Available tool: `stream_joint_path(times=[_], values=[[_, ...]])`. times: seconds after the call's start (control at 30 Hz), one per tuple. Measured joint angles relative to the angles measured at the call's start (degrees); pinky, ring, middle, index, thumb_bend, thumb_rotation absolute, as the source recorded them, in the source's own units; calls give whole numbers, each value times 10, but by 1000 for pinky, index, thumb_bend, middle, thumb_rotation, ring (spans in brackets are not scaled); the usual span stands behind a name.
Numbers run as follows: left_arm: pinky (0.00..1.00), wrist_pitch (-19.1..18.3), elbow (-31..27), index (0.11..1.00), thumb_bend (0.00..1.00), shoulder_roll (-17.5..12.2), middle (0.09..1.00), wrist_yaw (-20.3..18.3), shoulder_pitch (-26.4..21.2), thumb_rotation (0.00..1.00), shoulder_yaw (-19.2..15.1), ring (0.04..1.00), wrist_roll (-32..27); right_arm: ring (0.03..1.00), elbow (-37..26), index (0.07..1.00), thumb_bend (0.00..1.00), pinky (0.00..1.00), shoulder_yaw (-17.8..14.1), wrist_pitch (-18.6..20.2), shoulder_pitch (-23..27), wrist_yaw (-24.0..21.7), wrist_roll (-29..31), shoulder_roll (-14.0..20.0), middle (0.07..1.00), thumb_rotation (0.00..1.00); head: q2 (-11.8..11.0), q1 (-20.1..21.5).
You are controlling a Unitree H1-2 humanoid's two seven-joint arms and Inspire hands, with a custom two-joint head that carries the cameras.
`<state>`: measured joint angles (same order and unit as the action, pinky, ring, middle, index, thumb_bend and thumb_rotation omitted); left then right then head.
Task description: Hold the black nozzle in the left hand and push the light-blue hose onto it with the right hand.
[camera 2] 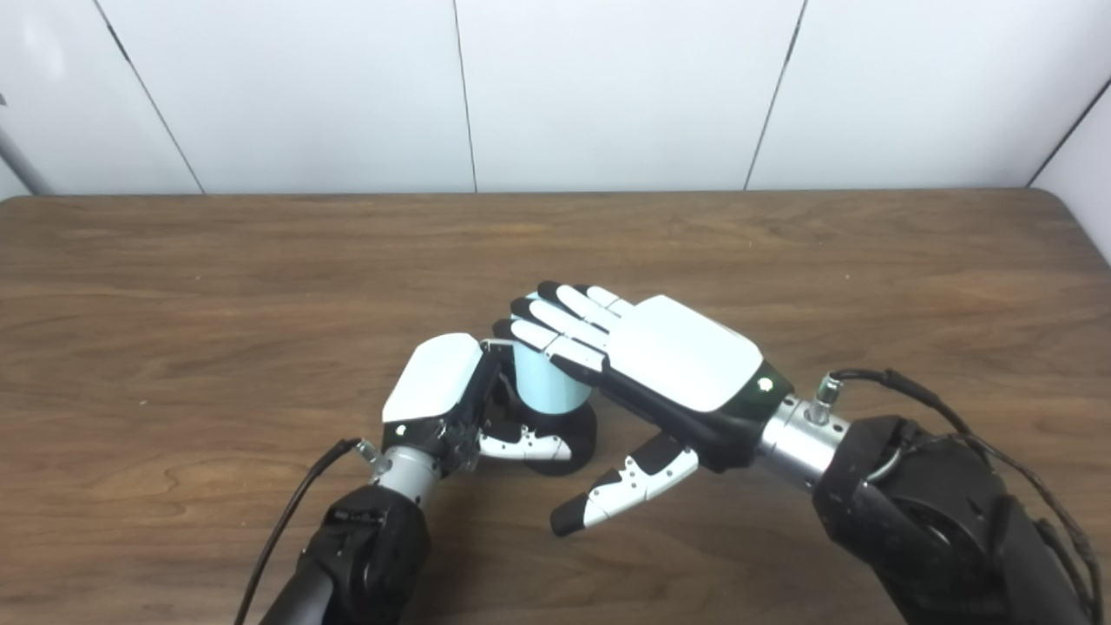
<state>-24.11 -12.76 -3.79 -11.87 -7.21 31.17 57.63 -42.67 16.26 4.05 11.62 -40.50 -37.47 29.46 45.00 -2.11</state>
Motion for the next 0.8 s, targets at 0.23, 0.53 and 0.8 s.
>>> stream_joint_path(times=[0.23, 0.53, 0.8], values=[[499, 0, 0, 452, 496, 0, 532, 0, 0, 0, 1, 521, 1, 982, -5, 942, 676, 960, 0, 2, -8, 0, 0, 1, 970, 858, 2, 1], [462, 0, 0, 471, 501, 0, 517, 0, 0, 0, 1, 489, 3, 996, -4, 951, 668, 983, 6, 2, -12, 11, -8, 1, 969, 857, 2, 2], [463, 0, 0, 475, 501, 0, 516, 0, 0, 0, 1, 484, 3, 999, 0, 960, 659, 988, 13, 2, -12, 21, -14, 1, 969, 866, 4, 1]])
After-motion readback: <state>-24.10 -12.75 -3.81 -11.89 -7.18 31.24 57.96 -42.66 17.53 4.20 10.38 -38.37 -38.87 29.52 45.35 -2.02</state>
